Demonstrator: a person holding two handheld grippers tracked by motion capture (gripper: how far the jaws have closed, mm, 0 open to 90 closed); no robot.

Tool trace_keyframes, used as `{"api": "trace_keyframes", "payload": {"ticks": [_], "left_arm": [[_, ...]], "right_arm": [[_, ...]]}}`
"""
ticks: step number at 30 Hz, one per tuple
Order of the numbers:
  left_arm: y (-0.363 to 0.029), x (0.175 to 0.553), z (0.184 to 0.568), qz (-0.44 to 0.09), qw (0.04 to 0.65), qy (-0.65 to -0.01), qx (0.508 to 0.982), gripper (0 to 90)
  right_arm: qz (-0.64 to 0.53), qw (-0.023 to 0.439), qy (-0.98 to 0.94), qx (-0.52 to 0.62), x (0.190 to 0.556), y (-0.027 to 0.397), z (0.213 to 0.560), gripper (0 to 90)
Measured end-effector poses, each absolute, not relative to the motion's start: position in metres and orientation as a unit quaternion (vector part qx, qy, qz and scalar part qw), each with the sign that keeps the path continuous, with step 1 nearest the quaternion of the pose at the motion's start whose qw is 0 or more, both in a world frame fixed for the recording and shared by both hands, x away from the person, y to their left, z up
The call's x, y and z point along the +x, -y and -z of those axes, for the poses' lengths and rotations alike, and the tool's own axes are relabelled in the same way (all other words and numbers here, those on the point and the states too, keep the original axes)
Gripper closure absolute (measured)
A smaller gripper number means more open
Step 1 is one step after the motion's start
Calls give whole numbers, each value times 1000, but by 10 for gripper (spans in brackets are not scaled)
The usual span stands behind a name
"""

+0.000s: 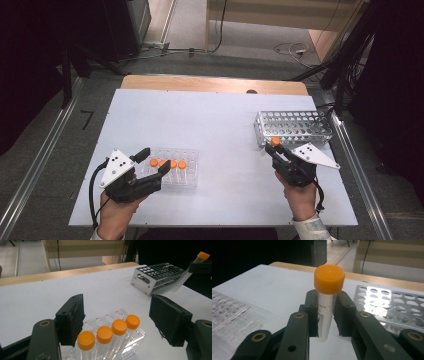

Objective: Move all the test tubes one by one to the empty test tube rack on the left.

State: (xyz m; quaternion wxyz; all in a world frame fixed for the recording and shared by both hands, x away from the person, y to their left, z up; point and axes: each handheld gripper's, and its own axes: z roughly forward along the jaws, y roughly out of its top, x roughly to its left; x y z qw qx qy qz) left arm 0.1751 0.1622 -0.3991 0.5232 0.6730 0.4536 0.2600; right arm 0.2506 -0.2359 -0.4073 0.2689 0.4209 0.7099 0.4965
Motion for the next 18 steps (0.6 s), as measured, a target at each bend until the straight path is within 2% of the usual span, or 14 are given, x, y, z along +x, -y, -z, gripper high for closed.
{"api": "trace_keyframes", "payload": {"ticks": [18], "left_arm": [[-138,170,401,-247,524,-426,695,279]], "right_arm": [[-493,222,-767,346,218,181,422,719]]}}
